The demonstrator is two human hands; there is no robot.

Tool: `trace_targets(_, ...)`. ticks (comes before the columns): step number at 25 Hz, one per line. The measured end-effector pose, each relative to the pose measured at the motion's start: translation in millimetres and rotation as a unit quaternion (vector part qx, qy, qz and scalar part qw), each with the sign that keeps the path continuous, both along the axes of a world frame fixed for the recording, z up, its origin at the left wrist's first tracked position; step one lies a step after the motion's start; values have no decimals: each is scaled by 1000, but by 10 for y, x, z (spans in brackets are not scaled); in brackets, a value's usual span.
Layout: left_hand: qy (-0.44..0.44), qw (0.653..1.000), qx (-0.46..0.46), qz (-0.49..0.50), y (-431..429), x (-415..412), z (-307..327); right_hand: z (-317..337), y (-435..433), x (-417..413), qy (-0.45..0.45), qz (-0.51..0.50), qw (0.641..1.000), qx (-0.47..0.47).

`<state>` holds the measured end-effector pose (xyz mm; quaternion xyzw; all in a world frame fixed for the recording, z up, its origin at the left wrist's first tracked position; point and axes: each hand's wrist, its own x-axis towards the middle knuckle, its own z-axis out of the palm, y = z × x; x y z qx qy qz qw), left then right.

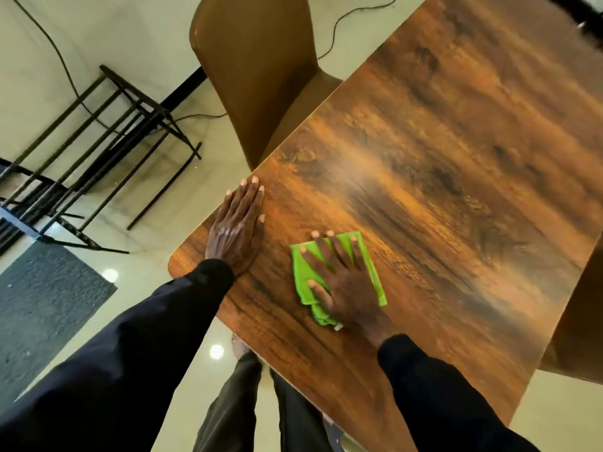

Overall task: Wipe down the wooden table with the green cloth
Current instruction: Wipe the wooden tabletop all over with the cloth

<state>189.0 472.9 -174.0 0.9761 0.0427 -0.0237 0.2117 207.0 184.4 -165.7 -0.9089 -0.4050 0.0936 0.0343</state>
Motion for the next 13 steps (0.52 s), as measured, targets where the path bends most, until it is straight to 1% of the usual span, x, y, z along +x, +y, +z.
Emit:
trace_targets(2,4,1000,23,10,-25,34,-50,47,-141,446,-7,-94,996,-10)
trace_targets(4,11,999,30,12,-19,22,-82,89,21,990,-27,-171,985,-19)
trace_targets(6,14,999,38,14,-29,21,-104,78,365,1473,-26,-200,979,-2)
trace_targets(7,13,999,42,16,-27,30,-109,75,563,1600,-18,-189,982,3)
trace_targets(8,10,999,45,19,-21,36,-110,66,720,1630,-11,-156,988,5)
trace_targets(9,6,999,48,19,-20,37,-118,44,813,1575,-11,-100,995,1)
trace_targets(11,5,998,52,20,-23,40,-128,-12,735,1335,-8,30,1000,2)
trace_targets(12,6,998,52,22,-17,40,-133,-34,584,1261,0,66,998,10)
trace_targets(13,7,998,52,23,-20,47,-135,-41,399,1284,3,77,997,14)
